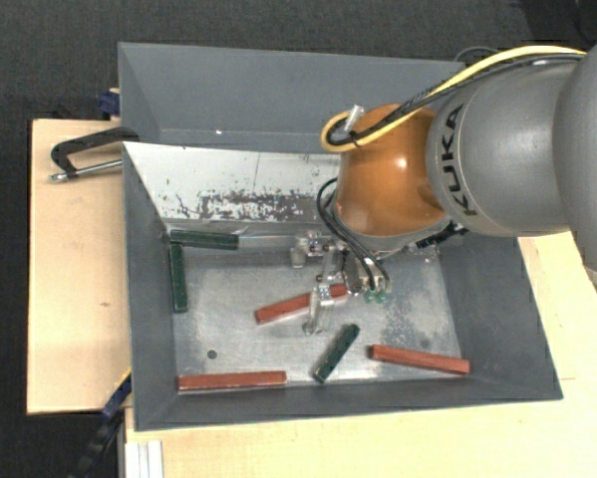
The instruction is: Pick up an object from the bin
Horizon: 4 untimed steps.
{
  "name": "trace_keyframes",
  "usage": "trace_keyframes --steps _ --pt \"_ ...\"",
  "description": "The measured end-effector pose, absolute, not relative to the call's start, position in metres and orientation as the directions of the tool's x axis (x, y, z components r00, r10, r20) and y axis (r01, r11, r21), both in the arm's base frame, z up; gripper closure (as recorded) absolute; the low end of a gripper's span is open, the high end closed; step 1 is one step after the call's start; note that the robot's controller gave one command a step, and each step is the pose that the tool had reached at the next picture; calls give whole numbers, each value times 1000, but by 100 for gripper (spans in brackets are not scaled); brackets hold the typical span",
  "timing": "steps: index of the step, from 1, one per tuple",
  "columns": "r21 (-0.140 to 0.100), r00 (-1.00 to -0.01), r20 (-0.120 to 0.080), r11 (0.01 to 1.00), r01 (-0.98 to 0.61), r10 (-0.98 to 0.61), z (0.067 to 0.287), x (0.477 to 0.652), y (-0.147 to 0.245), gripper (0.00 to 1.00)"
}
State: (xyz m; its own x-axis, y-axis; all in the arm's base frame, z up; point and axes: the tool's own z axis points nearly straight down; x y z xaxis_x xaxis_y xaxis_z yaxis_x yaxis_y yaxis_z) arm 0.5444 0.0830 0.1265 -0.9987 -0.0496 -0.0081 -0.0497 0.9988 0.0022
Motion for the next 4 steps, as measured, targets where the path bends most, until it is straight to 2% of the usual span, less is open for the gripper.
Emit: trace_keyframes --steps 1,2,4 --pt "1 -987 -2 987 -158 -158 72 539 75 0" --pt "2 -996 -5 996 -88 -88 71 551 78 100" --pt "2 -996 -5 996 -88 -88 71 551 78 100"
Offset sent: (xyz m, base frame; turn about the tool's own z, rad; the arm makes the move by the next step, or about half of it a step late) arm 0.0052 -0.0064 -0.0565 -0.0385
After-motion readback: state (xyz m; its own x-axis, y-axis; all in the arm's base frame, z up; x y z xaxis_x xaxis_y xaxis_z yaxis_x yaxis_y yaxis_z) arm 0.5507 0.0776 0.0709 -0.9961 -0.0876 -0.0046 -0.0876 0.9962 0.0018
